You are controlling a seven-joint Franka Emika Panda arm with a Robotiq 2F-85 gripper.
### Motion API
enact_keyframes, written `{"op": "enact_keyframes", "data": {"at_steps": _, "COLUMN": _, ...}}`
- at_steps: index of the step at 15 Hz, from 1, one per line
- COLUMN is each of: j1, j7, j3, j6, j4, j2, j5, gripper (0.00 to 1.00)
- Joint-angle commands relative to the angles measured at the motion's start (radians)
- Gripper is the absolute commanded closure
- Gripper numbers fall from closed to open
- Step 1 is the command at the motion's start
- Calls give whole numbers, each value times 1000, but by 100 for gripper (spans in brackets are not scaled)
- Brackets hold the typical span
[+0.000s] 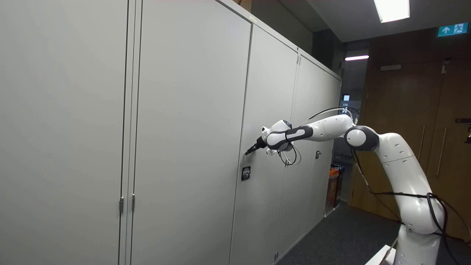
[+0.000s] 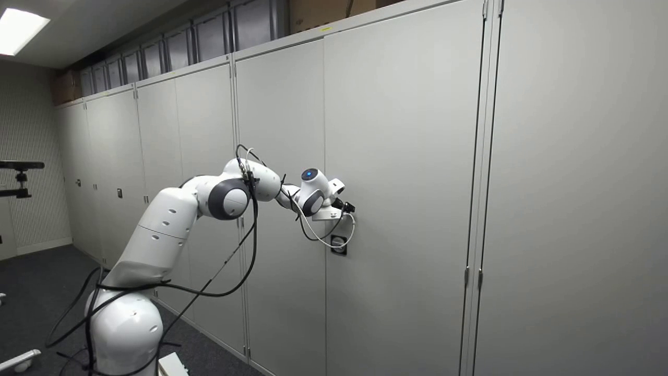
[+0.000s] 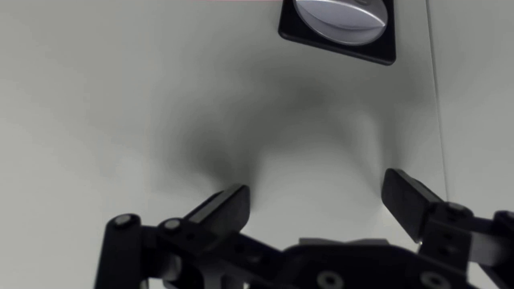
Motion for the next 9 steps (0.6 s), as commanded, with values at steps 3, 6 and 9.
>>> {"op": "enact_keyframes", "data": {"at_steps": 3, "j1": -2, "j7": -16, "j3": 0, "j6": 21, "j4": -110, "j2": -103, "j5": -9, "gripper": 0}}
{"op": "enact_keyframes", "data": {"at_steps": 6, "j1": -4, "j7": -19, "j3": 4, "j6": 17, "j4": -175, "j2": -157, "j5": -6, "gripper": 0}}
{"op": "enact_keyframes", "data": {"at_steps": 9, "j1": -5, "j7": -23, "j3": 5, "j6": 18, "j4": -250, "j2": -218, "j5": -3, "gripper": 0}}
